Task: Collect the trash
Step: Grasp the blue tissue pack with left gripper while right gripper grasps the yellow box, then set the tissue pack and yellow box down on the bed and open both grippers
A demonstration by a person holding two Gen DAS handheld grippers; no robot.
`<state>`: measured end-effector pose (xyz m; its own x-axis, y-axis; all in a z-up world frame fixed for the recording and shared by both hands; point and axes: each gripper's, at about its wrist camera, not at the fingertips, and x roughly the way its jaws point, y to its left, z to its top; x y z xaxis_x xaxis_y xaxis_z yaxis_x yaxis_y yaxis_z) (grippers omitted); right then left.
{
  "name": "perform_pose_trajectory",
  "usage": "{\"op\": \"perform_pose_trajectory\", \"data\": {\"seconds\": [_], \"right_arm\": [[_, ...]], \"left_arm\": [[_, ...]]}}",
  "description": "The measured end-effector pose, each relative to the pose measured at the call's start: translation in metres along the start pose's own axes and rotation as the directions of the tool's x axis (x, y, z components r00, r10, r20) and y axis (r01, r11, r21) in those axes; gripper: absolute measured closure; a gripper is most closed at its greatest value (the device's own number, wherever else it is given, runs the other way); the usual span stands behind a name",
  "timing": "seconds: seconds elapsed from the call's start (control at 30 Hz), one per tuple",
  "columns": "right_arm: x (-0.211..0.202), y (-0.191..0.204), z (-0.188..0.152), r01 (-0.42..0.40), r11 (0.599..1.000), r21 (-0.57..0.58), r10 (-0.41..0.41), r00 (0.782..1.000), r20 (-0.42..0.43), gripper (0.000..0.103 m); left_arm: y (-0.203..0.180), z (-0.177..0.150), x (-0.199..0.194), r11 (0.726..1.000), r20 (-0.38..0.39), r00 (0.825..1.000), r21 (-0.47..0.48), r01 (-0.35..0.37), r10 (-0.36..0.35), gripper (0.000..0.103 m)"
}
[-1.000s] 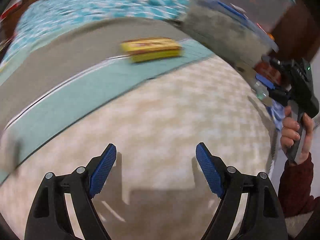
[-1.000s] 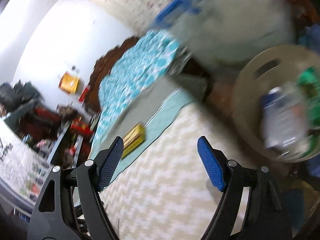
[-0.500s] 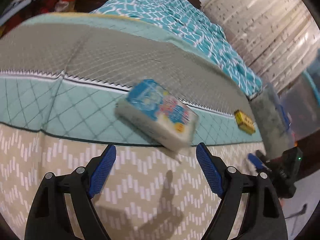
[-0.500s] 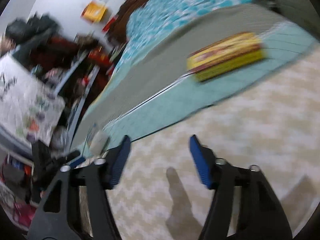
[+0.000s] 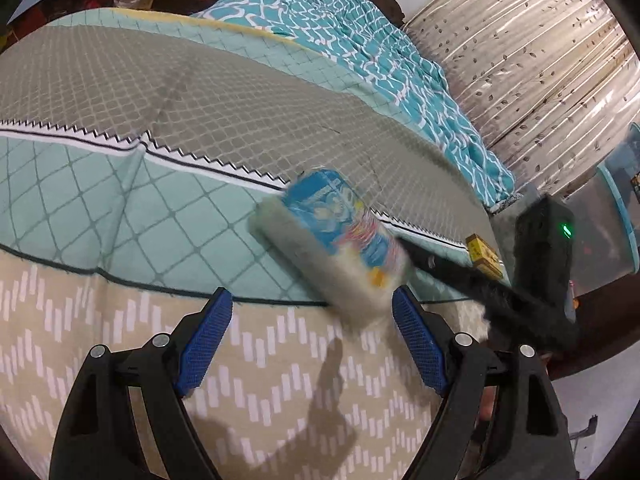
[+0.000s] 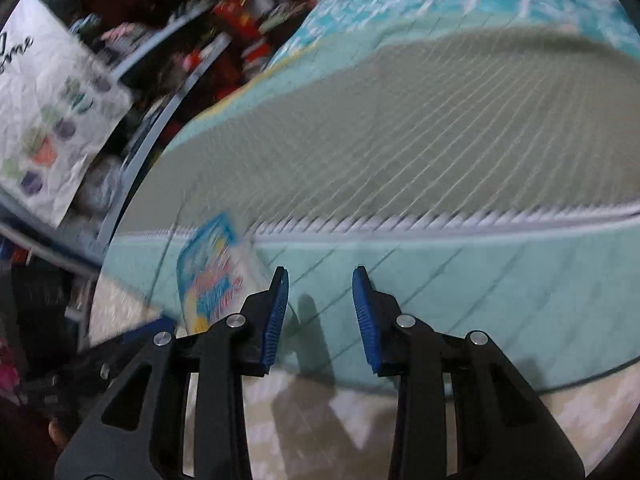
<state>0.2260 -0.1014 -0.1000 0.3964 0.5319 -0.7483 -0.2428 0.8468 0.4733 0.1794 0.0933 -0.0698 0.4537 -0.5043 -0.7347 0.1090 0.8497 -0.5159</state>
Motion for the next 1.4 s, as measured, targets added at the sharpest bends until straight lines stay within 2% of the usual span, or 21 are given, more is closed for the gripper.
{"op": "perform_pose_trajectory", "data": {"seconds": [0.1, 0.23, 0.33, 0.43, 0.47, 0.5, 0.57, 0.63, 0.77, 0.83, 0.87, 0.93, 0.97, 1.0, 1.07, 1.13, 1.17, 1.23, 1.27, 1.3, 1.4], "right_arm": [[-0.005, 0.021, -0.025, -0.007, 0.996, -0.088, 0.006, 1.0, -0.011, 0.065], [-0.02, 0.006, -0.048, -0.026, 1.0, -0.018, 0.026, 0.999, 0.038, 0.066], [-0.04, -0.005, -0.061, 0.046, 0.999, 0.014, -0.047, 0.993, 0.112, 0.065], [-0.063, -0.015, -0.077, 0.117, 0.991, 0.059, -0.126, 0.973, 0.193, 0.065], [-0.07, -0.018, -0.081, 0.146, 0.987, 0.07, -0.157, 0.964, 0.213, 0.063], [-0.078, -0.024, -0.087, 0.167, 0.983, 0.081, -0.181, 0.957, 0.226, 0.054], [-0.086, -0.033, -0.097, 0.202, 0.972, 0.12, -0.227, 0.942, 0.247, 0.046], [-0.095, -0.043, -0.101, 0.191, 0.968, 0.162, -0.228, 0.939, 0.257, 0.046], [-0.112, -0.059, -0.097, 0.258, 0.944, 0.203, -0.309, 0.909, 0.279, 0.037], [-0.128, -0.074, -0.083, 0.306, 0.917, 0.256, -0.378, 0.871, 0.312, 0.026], [-0.139, -0.085, -0.075, 0.331, 0.9, 0.284, -0.417, 0.844, 0.338, 0.021], [-0.157, -0.106, -0.058, 0.391, 0.859, 0.33, -0.499, 0.785, 0.368, 0.02], [-0.169, -0.128, -0.041, 0.427, 0.823, 0.374, -0.555, 0.743, 0.375, 0.019], [-0.176, -0.145, -0.03, 0.437, 0.805, 0.401, -0.579, 0.727, 0.37, 0.019], [-0.186, -0.19, -0.002, 0.454, 0.749, 0.483, -0.631, 0.71, 0.312, 0.019], [-0.189, -0.226, 0.015, 0.422, 0.727, 0.541, -0.616, 0.748, 0.245, 0.021], [-0.19, -0.252, 0.021, 0.382, 0.709, 0.593, -0.589, 0.782, 0.201, 0.025], [-0.19, -0.278, 0.021, 0.318, 0.706, 0.632, -0.532, 0.828, 0.178, 0.03], [-0.186, -0.282, 0.019, 0.304, 0.716, 0.629, -0.506, 0.846, 0.167, 0.036], [-0.183, -0.276, 0.018, 0.32, 0.725, 0.61, -0.514, 0.84, 0.171, 0.039], [-0.165, -0.239, 0.005, 0.317, 0.812, 0.49, -0.449, 0.876, 0.177, 0.043]], "left_arm": [[0.002, 0.004, 0.001, 1.0, 0.02, 1.0, 0.001, -0.015, 0.015, 0.025], [0.002, 0.005, 0.002, 0.995, 0.06, 0.994, 0.022, -0.097, 0.095, 0.025], [-0.005, 0.003, 0.004, 0.991, 0.069, 0.99, 0.044, -0.124, 0.12, 0.022], [-0.015, 0.001, 0.005, 0.986, 0.091, 0.986, 0.085, -0.146, 0.138, 0.017], [-0.019, 0.001, 0.005, 0.982, 0.103, 0.983, 0.102, -0.161, 0.151, 0.015], [-0.022, 0.001, 0.005, 0.979, 0.11, 0.981, 0.114, -0.171, 0.159, 0.014], [-0.029, 0.002, 0.009, 0.974, 0.114, 0.979, 0.131, -0.184, 0.169, 0.009], [-0.034, 0.004, 0.015, 0.973, 0.108, 0.979, 0.14, -0.185, 0.171, 0.009], [-0.041, 0.001, 0.028, 0.96, 0.106, 0.972, 0.171, -0.223, 0.207, 0.009], [-0.042, -0.003, 0.037, 0.947, 0.114, 0.964, 0.191, -0.259, 0.241, 0.009], [-0.042, -0.005, 0.041, 0.941, 0.113, 0.961, 0.199, -0.272, 0.254, 0.009], [-0.045, -0.007, 0.038, 0.939, 0.139, 0.961, 0.219, -0.266, 0.24, 0.012], [-0.046, -0.008, 0.038, 0.936, 0.148, 0.959, 0.223, -0.27, 0.241, 0.017], [-0.046, -0.009, 0.04, 0.935, 0.143, 0.959, 0.228, -0.271, 0.243, 0.027], [-0.046, -0.009, 0.043, 0.933, 0.135, 0.961, 0.238, -0.268, 0.242, 0.034], [-0.045, -0.008, 0.042, 0.937, 0.131, 0.965, 0.24, -0.254, 0.228, 0.035], [-0.045, -0.008, 0.042, 0.939, 0.132, 0.965, 0.236, -0.251, 0.225, 0.035], [-0.044, -0.008, 0.041, 0.941, 0.133, 0.967, 0.232, -0.245, 0.218, 0.036], [-0.044, -0.008, 0.04, 0.942, 0.134, 0.967, 0.23, -0.243, 0.217, 0.036], [-0.044, -0.008, 0.04, 0.942, 0.133, 0.967, 0.23, -0.243, 0.216, 0.036], [-0.044, -0.008, 0.04, 0.943, 0.132, 0.968, 0.231, -0.24, 0.214, 0.036]]}}
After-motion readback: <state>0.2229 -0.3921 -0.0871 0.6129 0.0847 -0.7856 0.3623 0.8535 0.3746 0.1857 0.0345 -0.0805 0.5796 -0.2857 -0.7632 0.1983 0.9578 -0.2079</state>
